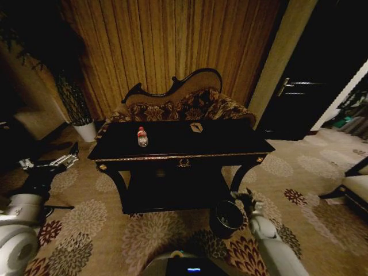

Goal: Move to the front of the table and place the trash on the table into the trash bin.

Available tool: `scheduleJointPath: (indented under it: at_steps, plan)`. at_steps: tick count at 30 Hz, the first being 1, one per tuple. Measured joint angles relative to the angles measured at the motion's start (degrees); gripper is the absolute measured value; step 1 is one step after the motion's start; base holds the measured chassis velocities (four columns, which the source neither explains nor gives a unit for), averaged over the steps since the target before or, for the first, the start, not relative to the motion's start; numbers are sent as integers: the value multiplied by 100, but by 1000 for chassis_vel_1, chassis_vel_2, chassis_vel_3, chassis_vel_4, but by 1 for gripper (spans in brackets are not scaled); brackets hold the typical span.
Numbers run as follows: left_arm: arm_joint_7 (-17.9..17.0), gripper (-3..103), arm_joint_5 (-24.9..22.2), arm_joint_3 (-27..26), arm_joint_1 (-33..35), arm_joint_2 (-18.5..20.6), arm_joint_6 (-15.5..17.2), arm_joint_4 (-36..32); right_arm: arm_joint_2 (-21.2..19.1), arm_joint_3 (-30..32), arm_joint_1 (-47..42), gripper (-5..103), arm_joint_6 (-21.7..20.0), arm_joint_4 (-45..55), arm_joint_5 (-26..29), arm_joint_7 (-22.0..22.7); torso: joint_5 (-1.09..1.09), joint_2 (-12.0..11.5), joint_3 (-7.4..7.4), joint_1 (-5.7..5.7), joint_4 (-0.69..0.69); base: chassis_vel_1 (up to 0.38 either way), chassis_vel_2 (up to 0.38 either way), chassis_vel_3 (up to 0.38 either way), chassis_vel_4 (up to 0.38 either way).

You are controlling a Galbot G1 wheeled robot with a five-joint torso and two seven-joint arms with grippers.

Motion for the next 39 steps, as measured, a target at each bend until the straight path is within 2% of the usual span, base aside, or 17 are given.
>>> scheduleJointPath:
  at_steps: [1, 2, 7, 12, 27, 39]
  plan:
    - [1, 100, 11, -2, 12, -18, 0, 0, -89, -2, -118, 100, -543, 1327, 117, 285, 0, 0, 0, 0, 1, 0, 0, 0, 0]
    - [0, 100, 11, -9, 19, -29, 0, 0, -145, -23, -131, 100, -745, 1828, 191, 436, -1, 0, 0, 0, 1, 0, 0, 0, 0]
    - [3, 100, 9, -16, 34, -76, 0, 0, -275, -32, -130, 100, -1026, 2689, 392, 706, 0, 0, 0, 0, 1, 0, 0, 0, 0]
    - [14, 100, 9, -1, 35, -96, 0, 0, -359, -22, -147, 100, -1216, 3232, 487, 770, 0, 0, 0, 0, 1, 0, 0, 0, 0]
    - [27, 100, 97, 93, 32, -41, 118, 92, -375, -45, -119, 100, -1577, 3183, 476, 779, 1, 0, 0, 0, 1, 0, 0, 0, 0]
    - [31, 100, 112, 97, 15, -3, 146, 83, -366, -93, -82, 100, -1551, 3189, 466, 748, 0, 0, 0, 0, 1, 0, 0, 0, 0]
